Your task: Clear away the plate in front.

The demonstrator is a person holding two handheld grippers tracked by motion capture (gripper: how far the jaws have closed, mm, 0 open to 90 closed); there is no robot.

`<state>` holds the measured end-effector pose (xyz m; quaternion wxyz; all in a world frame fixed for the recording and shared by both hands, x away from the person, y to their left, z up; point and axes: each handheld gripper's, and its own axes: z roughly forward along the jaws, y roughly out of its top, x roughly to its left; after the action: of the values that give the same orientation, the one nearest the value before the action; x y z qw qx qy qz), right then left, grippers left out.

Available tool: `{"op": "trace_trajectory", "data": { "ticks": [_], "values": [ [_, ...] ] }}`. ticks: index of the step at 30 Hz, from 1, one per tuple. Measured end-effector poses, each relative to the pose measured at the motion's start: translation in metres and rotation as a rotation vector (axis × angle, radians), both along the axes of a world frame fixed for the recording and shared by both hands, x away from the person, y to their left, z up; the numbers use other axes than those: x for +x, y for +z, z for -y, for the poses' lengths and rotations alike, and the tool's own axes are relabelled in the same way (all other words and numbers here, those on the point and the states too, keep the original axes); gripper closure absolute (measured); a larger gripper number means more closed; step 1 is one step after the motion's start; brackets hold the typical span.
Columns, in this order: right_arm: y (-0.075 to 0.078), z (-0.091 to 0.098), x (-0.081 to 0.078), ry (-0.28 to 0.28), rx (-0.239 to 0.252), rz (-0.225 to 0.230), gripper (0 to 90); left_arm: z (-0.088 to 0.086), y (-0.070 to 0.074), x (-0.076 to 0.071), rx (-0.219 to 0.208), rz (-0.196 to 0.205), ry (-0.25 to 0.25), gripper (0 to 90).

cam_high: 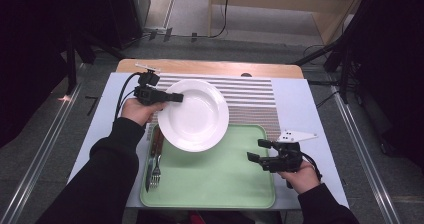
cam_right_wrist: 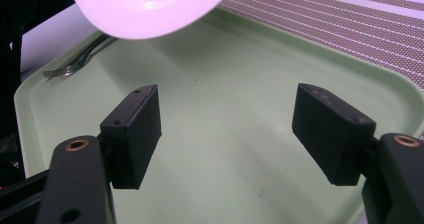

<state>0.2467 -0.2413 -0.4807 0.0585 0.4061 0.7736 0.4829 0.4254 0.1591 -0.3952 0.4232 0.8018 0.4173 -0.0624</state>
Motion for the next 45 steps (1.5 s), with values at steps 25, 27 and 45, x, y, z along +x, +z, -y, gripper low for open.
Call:
{"op": "trace_trajectory", "data": {
  "ticks": [25, 27, 45],
  "values": [
    [0.001, 0.003, -0.002, -0.012, 0.004, 0.004, 26.6, 0.027, -0.009, -0.036, 0.013, -0.015, -0.109, 79.7],
    [0.001, 0.003, -0.002, -0.012, 0.002, 0.003, 26.6, 0.029, -0.010, -0.038, 0.016, -0.013, -0.117, 79.7],
    [0.001, 0.003, -0.003, -0.011, 0.003, 0.003, 26.6, 0.047, -0.025, -0.059, 0.050, -0.026, -0.174, 79.4]
  ]
}}
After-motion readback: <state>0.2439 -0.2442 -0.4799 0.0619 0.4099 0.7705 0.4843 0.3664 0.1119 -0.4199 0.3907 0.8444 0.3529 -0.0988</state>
